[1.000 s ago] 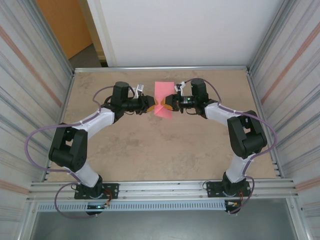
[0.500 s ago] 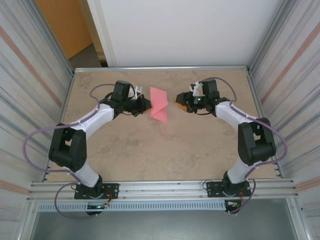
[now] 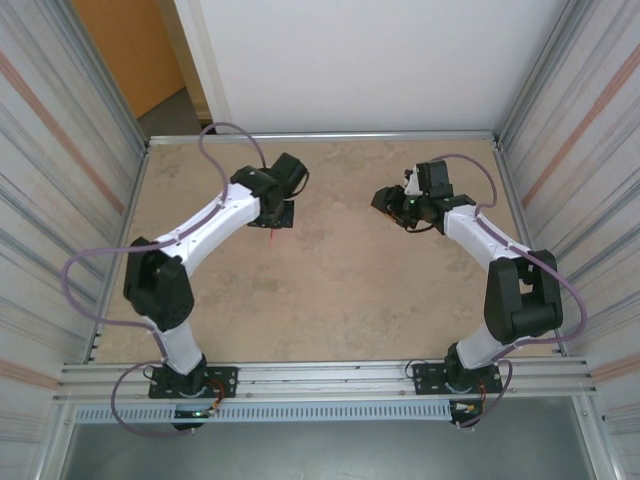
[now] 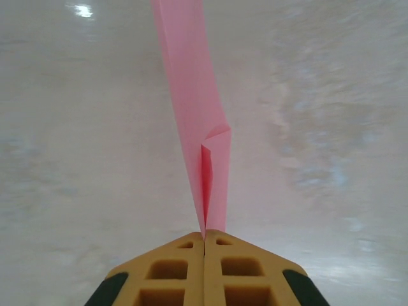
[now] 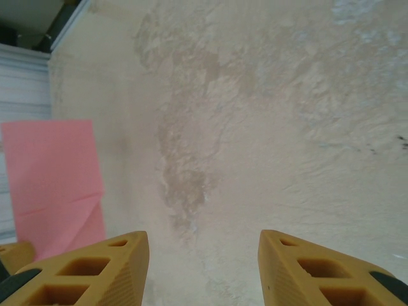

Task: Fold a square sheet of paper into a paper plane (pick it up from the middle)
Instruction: Turn over the paper at the center of the table.

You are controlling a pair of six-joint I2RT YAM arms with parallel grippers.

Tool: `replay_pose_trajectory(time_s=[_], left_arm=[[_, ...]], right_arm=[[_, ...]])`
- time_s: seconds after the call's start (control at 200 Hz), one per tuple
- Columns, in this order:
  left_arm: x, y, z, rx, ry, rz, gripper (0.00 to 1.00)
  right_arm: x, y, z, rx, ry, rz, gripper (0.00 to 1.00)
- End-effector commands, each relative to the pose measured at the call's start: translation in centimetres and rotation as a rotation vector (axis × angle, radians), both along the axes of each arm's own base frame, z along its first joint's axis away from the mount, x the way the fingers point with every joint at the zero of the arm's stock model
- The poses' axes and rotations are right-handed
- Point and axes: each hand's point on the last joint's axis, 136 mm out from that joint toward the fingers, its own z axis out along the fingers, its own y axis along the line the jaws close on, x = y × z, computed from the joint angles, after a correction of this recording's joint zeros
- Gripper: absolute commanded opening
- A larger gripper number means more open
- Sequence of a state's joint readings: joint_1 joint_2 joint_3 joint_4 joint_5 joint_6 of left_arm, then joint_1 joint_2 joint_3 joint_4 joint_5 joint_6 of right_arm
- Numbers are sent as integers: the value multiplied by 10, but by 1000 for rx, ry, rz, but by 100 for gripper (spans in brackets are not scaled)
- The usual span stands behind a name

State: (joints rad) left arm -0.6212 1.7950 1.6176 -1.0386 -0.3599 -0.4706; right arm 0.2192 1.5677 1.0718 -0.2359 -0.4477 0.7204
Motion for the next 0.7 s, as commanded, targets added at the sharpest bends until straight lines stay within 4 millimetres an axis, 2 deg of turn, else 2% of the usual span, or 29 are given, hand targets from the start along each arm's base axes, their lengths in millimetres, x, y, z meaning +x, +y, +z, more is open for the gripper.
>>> replay_pose_trajectory(time_s=[0.0,0.1,0.21,0.346,0.406,0.516,0.611,0.697], left_arm=[[-9,33,1,335,29,-10,5],[-8,18,-14,402,45,-19,5],[-6,-5,-37,386,73,-19,5],[-8,-47,-58,197,116,-43,9],[-10,-68,-72,81,142,-58,15],[-14,-99,-80,-120,166,-81,31],[-14,-119,-75,-284,163,-106,43],[-11,-128,-62,-425,132,-116,51]], right_arm=[[-6,-16,1,-57,-15,-41,47],[-10,-23,-4,-77,-12,-61,47],[-16,-32,-10,-99,-7,-87,47],[-25,-40,-17,-115,4,-109,47],[-30,-42,-19,-118,6,-112,46],[-39,-41,-20,-113,11,-96,47],[-44,-32,-20,-118,15,-55,47],[-47,-14,-19,-144,21,13,48]])
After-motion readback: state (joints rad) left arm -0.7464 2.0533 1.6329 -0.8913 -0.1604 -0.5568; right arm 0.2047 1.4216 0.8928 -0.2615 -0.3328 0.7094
